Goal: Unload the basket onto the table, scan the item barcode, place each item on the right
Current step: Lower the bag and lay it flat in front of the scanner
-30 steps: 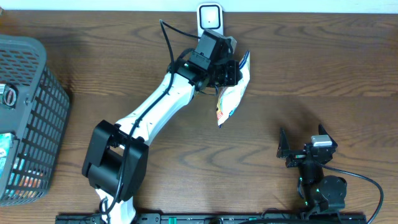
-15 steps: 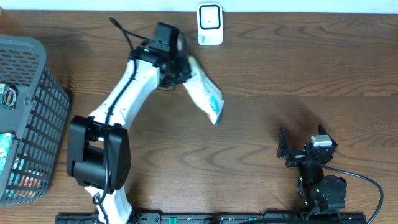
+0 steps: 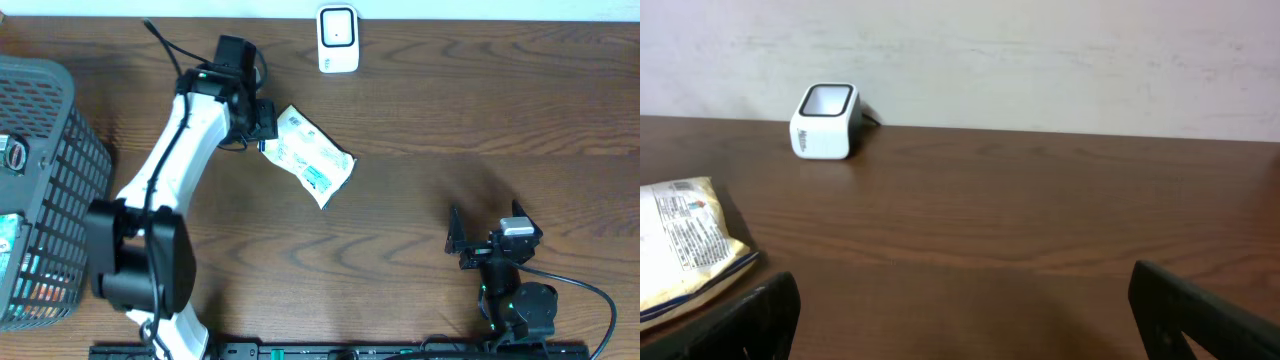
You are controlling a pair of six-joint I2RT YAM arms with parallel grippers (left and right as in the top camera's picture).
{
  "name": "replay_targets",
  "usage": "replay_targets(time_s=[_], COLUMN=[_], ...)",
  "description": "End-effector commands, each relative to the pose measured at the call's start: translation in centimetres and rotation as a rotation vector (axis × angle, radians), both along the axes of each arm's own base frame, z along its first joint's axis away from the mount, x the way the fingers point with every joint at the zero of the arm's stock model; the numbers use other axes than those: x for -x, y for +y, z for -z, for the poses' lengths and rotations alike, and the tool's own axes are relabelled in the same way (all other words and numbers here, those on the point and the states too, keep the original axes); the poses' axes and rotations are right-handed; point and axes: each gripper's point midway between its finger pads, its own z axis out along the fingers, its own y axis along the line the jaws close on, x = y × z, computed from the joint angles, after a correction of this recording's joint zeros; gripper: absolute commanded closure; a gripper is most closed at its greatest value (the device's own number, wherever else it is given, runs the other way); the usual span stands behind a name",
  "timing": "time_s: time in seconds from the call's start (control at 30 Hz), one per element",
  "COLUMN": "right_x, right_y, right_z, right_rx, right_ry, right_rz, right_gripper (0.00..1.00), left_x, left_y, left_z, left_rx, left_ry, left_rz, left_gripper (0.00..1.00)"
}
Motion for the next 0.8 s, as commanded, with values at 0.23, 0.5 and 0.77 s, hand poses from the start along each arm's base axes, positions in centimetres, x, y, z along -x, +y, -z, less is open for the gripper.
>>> replay_targets(time_s=[0.23,0.5,0.77], right_x=[0.0,0.0,0.0], right_y=[0.0,0.0,0.0], right_z=[0.1,0.1,0.1], right_rx=[-0.01,-0.01,-0.01], right_ry=[0.001,0.001,0.001], right_rz=[0.002,0.002,0.002], right_gripper=[0.01,0.01,0.01], left_x=[3.1,7.1,8.7], left_y=[-7.5,-9.2,-7.3], left_z=[-4.7,2.4,5.8], left_rx=[0.26,0.078,-0.062], left_ry=[-0.03,0.151,0.253], left_rz=[0.213,0.228,0.128], left_gripper=[0.52,0.65,0.65])
